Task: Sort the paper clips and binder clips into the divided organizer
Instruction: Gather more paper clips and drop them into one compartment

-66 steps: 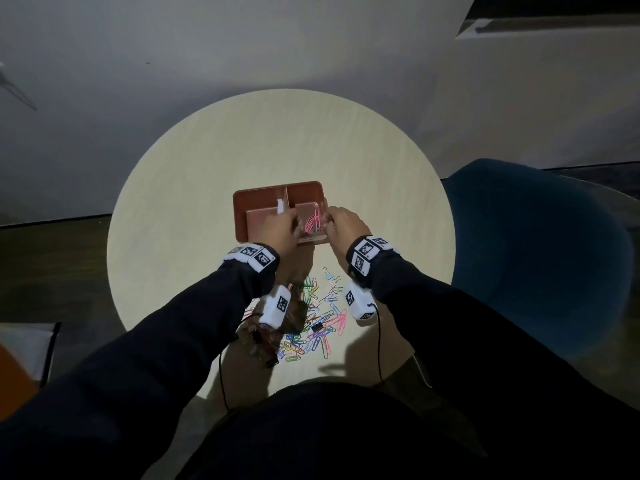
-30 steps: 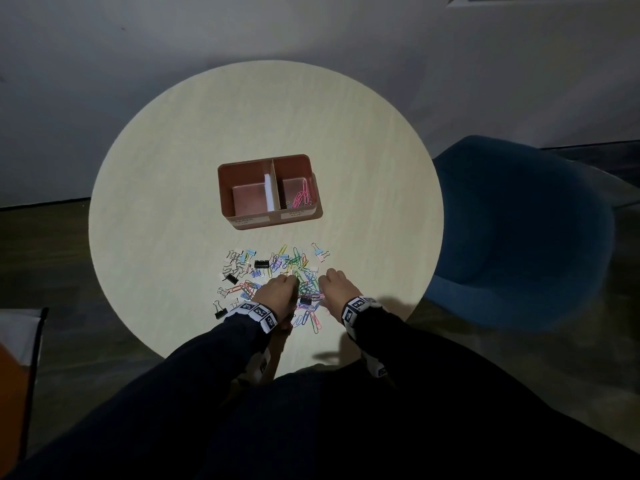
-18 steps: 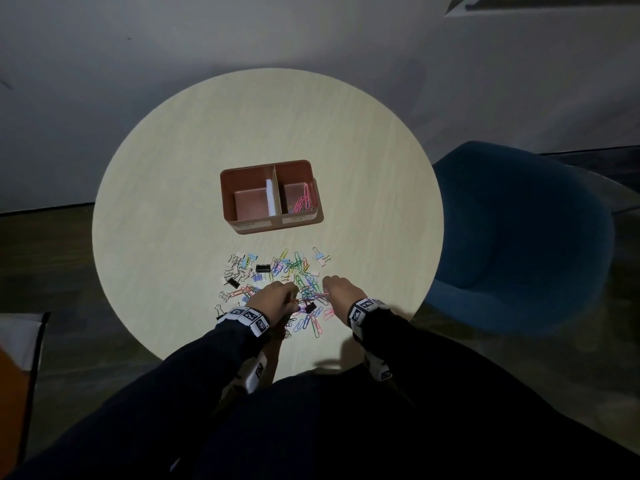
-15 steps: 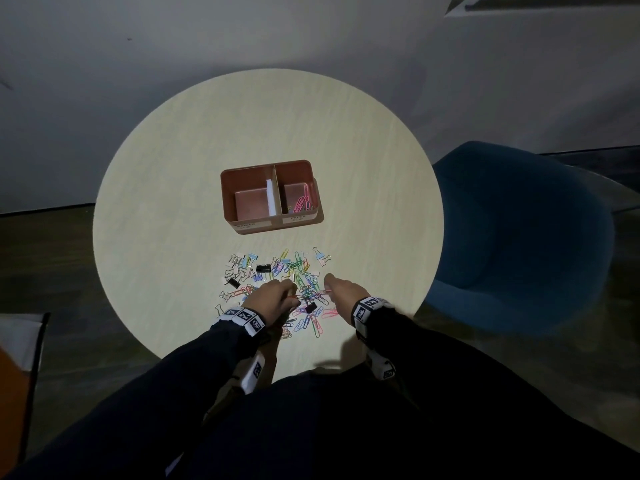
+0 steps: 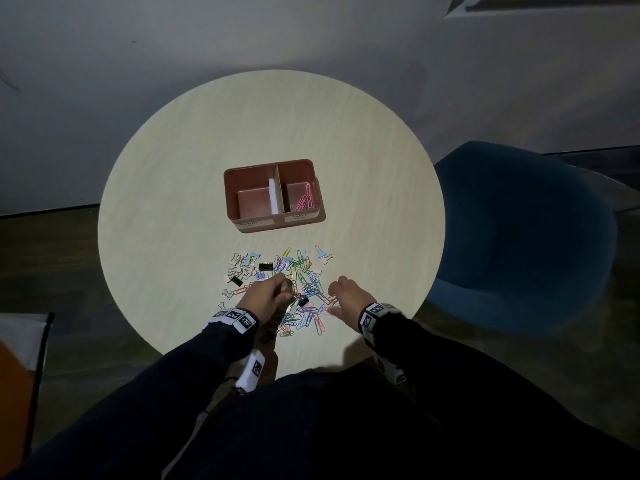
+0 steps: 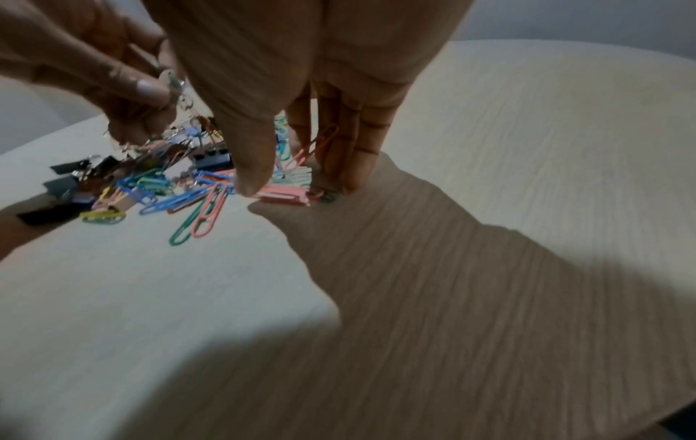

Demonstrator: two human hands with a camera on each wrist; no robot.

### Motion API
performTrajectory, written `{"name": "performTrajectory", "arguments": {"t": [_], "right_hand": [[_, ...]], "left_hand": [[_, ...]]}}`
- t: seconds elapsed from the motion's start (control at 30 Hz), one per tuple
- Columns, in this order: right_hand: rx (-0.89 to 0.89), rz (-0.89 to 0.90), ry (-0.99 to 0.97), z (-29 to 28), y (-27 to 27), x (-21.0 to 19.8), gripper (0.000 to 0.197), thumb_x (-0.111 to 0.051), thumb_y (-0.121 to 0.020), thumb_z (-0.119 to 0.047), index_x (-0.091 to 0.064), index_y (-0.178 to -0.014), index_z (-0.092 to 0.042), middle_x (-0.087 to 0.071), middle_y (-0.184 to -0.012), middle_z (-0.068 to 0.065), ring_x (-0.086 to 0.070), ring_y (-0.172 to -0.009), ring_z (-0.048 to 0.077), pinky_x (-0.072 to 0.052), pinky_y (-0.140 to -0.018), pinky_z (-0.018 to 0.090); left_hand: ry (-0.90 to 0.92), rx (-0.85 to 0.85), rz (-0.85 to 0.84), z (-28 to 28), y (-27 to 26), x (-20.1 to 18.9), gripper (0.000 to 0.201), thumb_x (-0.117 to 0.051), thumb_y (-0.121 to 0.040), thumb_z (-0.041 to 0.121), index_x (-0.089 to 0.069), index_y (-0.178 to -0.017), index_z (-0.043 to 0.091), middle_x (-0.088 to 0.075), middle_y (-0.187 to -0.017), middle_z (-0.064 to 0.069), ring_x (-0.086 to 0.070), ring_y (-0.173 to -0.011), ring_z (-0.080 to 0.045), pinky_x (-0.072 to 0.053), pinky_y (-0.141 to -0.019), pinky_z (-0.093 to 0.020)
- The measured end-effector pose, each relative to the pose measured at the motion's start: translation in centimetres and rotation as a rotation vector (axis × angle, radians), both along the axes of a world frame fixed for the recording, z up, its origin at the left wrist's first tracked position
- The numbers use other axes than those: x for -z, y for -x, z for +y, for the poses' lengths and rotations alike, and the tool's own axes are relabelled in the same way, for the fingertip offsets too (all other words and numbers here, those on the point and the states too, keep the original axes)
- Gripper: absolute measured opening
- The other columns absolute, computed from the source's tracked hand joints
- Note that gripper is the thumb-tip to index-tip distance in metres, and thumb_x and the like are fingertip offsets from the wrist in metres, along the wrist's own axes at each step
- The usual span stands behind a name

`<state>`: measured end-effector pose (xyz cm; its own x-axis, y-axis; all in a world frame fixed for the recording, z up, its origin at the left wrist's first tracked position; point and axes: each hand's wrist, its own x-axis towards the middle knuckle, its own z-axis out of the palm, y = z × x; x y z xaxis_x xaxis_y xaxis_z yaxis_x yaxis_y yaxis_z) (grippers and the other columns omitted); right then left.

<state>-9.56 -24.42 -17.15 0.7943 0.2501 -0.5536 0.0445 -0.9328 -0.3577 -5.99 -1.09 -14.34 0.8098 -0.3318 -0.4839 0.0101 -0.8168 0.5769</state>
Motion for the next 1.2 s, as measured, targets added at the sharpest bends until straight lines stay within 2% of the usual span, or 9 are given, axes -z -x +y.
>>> {"name": "performTrajectory", "arguments": {"t": [0.1, 0.23, 0.37, 0.5, 0.53, 0.63, 0.7, 0.83, 1.2], "right_hand": [[-0.083, -0.009, 0.041, 0.3, 0.5, 0.3, 0.049, -0.072, -0.085, -0.026, -0.048, -0.123, -0.006, -0.042, -0.125, 0.012, -0.044, -0.114, 0.029, -0.047, -0.081, 0.039], [-0.131, -0.006, 0.057, 0.7, 0.7, 0.7, 0.028, -0.061, -0.092, -0.011, -0.050, -0.116, -0.002, -0.044, -0.121, 0.016, -0.048, -0.112, 0.034, -0.048, -0.080, 0.042], [-0.144, -0.009, 0.089, 0.9, 0.7, 0.5, 0.023, -0.055, -0.096, -0.010, -0.050, -0.117, -0.002, -0.045, -0.120, 0.016, -0.049, -0.109, 0.034, -0.046, -0.072, 0.040], [-0.119, -0.013, 0.094, 1.0, 0.8, -0.1, 0.021, -0.051, -0.098, -0.012, -0.047, -0.116, -0.004, -0.048, -0.118, 0.015, -0.050, -0.107, 0.033, -0.037, -0.066, 0.036], [-0.106, -0.003, 0.090, 1.0, 0.8, -0.3, 0.020, -0.050, -0.098, -0.012, -0.046, -0.117, -0.005, -0.049, -0.117, 0.014, -0.051, -0.106, 0.033, -0.037, -0.066, 0.036], [-0.045, 0.055, 0.080, 1.2, 0.3, -1.6, 0.029, -0.051, -0.095, -0.005, -0.039, -0.122, -0.007, -0.054, -0.112, 0.014, -0.053, -0.090, 0.032, -0.038, -0.066, 0.035], [-0.007, 0.080, 0.043, 1.3, 0.0, -2.3, 0.041, -0.048, -0.090, 0.004, -0.034, -0.127, -0.006, -0.055, -0.105, 0.016, -0.048, -0.078, 0.029, -0.037, -0.066, 0.034], [0.058, 0.067, -0.074, 1.5, -0.5, -3.1, 0.055, -0.039, -0.085, 0.010, -0.034, -0.135, -0.011, -0.044, -0.095, 0.004, -0.043, -0.078, 0.025, -0.034, -0.068, 0.031], [0.144, 0.015, -0.245, 2.5, -2.6, -4.1, 0.039, -0.039, -0.094, 0.005, -0.053, -0.124, -0.016, -0.051, -0.087, 0.001, -0.046, -0.074, 0.020, -0.039, -0.066, 0.029]], "left_hand": [[0.022, 0.001, -0.017, 0.0, 0.1, -0.2, 0.011, -0.059, -0.094, 0.022, -0.052, -0.088, 0.016, -0.060, -0.073, 0.003, -0.053, -0.070, -0.020, -0.033, -0.056, -0.022], [0.076, 0.009, -0.057, 0.2, 0.0, -0.6, 0.009, -0.058, -0.094, 0.024, -0.055, -0.088, 0.018, -0.063, -0.080, 0.002, -0.056, -0.076, -0.020, -0.036, -0.060, -0.023], [0.096, -0.003, -0.068, 0.4, -0.2, -1.1, 0.010, -0.057, -0.095, 0.024, -0.052, -0.089, 0.018, -0.060, -0.078, 0.007, -0.054, -0.072, -0.015, -0.036, -0.060, -0.024], [0.126, -0.036, -0.024, 0.0, -0.2, -1.5, 0.012, -0.054, -0.096, 0.019, -0.047, -0.089, 0.012, -0.056, -0.073, 0.015, -0.049, -0.067, 0.006, -0.034, -0.056, -0.020], [0.141, -0.049, -0.004, 0.0, -0.2, -1.5, 0.013, -0.053, -0.096, 0.018, -0.046, -0.086, 0.015, -0.060, -0.076, 0.014, -0.053, -0.070, 0.006, -0.036, -0.058, -0.020], [0.138, -0.076, 0.002, 0.3, -0.3, -1.0, 0.019, -0.053, -0.093, 0.020, -0.041, -0.079, 0.023, -0.061, -0.074, 0.002, -0.055, -0.067, -0.018, -0.038, -0.061, -0.029], [0.122, -0.070, 0.000, 0.3, -0.2, -1.1, 0.021, -0.054, -0.093, 0.019, -0.040, -0.077, 0.024, -0.053, -0.067, 0.002, -0.047, -0.062, -0.019, -0.037, -0.060, -0.031], [0.130, -0.075, -0.002, 0.1, -0.1, -1.2, 0.021, -0.054, -0.093, 0.019, -0.041, -0.077, 0.023, -0.052, -0.068, 0.004, -0.047, -0.064, -0.019, -0.037, -0.061, -0.031], [0.160, -0.120, -0.059, 0.5, -1.6, -2.4, 0.020, -0.055, -0.092, 0.018, -0.041, -0.078, 0.017, -0.053, -0.067, -0.001, -0.045, -0.062, -0.017, -0.037, -0.060, -0.030]]}}
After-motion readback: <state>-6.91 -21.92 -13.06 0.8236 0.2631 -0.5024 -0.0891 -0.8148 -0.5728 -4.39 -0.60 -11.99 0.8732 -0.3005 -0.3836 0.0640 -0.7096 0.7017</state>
